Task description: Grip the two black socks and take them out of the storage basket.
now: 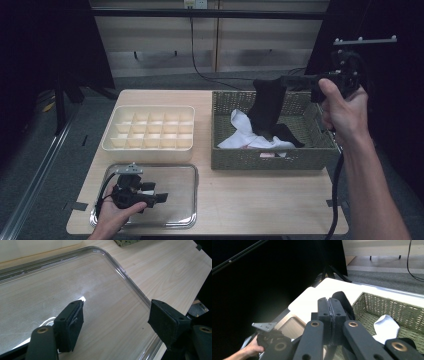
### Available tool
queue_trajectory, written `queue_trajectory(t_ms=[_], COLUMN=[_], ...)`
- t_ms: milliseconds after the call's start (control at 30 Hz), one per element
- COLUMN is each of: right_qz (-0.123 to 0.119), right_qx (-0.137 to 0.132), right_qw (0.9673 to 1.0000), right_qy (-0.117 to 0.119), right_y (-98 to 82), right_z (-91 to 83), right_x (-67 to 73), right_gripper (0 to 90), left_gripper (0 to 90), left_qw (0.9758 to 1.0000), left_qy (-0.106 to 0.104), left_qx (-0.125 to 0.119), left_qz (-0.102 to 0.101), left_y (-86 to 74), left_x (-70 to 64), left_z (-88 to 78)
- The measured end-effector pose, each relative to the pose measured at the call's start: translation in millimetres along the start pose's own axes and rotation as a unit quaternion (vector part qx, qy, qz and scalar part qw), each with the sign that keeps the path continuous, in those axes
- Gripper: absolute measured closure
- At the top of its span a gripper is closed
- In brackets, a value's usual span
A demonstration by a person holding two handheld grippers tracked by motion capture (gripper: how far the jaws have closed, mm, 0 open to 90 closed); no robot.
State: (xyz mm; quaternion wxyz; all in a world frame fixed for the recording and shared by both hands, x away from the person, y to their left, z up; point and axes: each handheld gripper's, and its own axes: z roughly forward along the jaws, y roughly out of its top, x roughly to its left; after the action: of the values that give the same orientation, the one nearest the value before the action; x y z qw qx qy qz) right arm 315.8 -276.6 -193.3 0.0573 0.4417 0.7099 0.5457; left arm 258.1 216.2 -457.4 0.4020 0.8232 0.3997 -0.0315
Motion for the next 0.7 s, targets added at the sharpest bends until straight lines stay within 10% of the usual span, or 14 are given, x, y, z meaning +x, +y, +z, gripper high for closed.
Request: queue_trajectory(t_ms=[700], right_qz=[-0.008], right_qx=[0.037], right_qw=[0.9986], right_qy=[0.035], right_y=[-69.2], right_z=[8.8], right_x=[19.2], right_gripper=[89.2], left_gripper=[28.0], left_qw=[1.0], left_qy=[0.001], left_qx=[0.002], left_qz=[0.0], left_y=[0.5], left_x=[0.0], left_z=[2.0])
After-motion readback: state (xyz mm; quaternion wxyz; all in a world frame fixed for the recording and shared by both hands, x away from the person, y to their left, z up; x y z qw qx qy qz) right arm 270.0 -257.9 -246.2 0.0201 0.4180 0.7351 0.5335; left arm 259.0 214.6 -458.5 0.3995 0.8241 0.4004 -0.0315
